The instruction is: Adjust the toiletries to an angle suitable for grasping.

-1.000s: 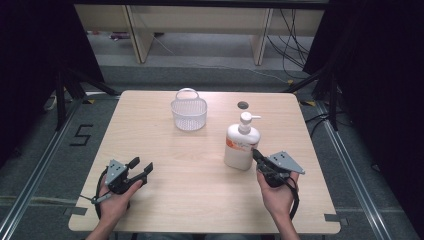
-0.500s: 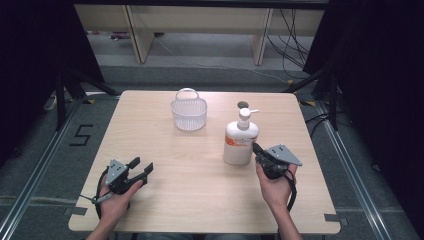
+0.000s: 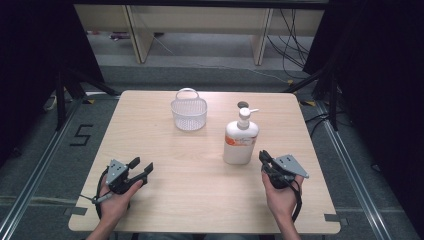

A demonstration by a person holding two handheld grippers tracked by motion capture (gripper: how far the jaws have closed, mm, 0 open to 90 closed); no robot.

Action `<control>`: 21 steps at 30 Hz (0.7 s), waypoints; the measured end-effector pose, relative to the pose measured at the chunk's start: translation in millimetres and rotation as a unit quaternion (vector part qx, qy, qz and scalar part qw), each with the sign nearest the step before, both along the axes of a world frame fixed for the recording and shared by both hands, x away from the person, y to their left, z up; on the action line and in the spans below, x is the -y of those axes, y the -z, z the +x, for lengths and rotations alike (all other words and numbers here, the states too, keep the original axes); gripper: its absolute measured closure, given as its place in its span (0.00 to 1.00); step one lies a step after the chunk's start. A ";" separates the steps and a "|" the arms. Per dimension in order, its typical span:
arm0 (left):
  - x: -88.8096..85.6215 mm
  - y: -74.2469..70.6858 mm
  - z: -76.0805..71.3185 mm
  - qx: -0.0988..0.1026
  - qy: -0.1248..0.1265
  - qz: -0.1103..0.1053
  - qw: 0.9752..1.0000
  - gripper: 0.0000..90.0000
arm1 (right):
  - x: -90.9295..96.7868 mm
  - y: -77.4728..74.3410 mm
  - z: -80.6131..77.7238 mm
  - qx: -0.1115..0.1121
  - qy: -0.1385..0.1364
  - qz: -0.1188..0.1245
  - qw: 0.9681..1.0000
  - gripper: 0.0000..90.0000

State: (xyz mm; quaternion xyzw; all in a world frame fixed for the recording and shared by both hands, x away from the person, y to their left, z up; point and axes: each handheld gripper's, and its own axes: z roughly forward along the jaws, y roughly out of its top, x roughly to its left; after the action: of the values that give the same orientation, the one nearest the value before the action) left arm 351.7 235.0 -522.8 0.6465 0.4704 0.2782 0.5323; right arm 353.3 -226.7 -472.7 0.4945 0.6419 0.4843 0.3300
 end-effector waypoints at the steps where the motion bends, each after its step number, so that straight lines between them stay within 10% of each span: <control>1: 0.0 0.0 0.0 0.000 0.000 0.000 1.000 0.44 | 0.0 0.0 0.0 0.000 0.000 0.000 1.000 0.90; 21: 0.0 0.7 -0.5 0.006 0.004 -0.006 1.000 0.44 | 24.6 25.1 -8.1 0.015 0.062 -0.006 0.998 0.56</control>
State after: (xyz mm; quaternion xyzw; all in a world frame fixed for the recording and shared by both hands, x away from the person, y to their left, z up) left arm 351.2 234.9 -523.5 0.6438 0.4661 0.2769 0.5400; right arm 345.2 -251.3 -497.8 0.5236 0.6083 0.4663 0.3720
